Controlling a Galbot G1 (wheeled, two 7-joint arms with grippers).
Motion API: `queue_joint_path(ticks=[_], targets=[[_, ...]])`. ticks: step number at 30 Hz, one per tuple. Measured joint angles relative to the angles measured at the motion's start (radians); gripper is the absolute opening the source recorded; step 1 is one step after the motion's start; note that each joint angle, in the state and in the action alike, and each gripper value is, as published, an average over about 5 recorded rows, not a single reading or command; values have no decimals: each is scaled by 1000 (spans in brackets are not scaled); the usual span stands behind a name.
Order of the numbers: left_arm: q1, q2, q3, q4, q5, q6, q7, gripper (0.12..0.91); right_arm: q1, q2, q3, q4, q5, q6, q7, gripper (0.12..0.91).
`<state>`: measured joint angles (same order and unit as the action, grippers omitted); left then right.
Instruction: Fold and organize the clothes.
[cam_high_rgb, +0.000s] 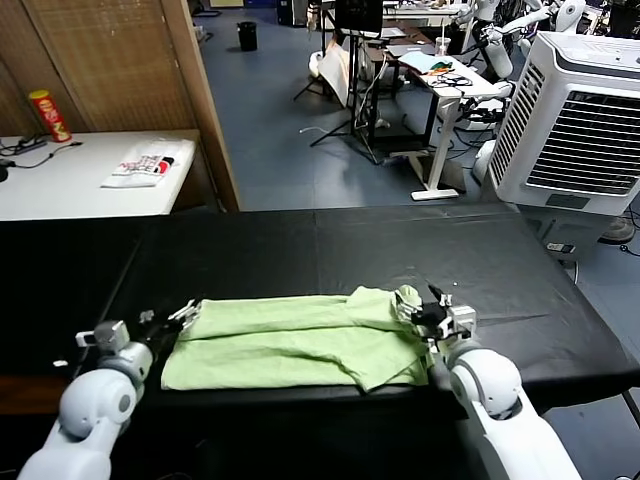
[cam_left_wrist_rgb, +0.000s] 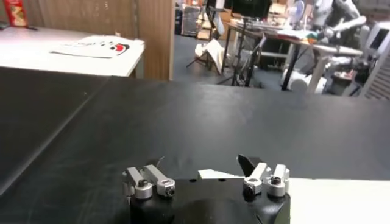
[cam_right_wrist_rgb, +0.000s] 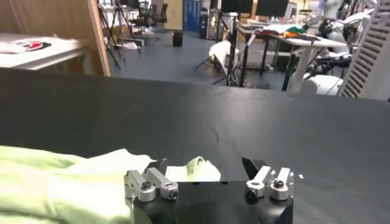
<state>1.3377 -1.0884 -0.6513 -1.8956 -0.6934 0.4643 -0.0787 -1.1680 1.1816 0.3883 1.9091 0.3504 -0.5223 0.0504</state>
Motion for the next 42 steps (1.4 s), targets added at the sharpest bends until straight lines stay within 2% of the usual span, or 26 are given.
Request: queue_joint_path(ticks=[12,15,19,26,29,37,42], targets=[[146,-80,-37,-57,15,-26,3,798,-23,4,-14,38,0,7,-9,798],[161,-94,-40,-60,33,-34,6,762,-24,5,-18,38,-4,14,-11,798],[174,-114,-39,-63,76,-44,18,599,-32,11,-22,35,-17,25,-18,798],[183,-143,-21,-75,152,-58,45,219,-41,16,-23,22,-37,40,-31,798],[177,-150,-15,-75,179,-59,47,146,-41,17,-21,18,-39,44,-33,798],[152,-119,-31,-29,327,-106,58,145,-42,21,-1,28,-37,45,-32,798],[164,-33,-72,12,316,-112,58,145,-47,28,6,29,-36,45,-30,798]])
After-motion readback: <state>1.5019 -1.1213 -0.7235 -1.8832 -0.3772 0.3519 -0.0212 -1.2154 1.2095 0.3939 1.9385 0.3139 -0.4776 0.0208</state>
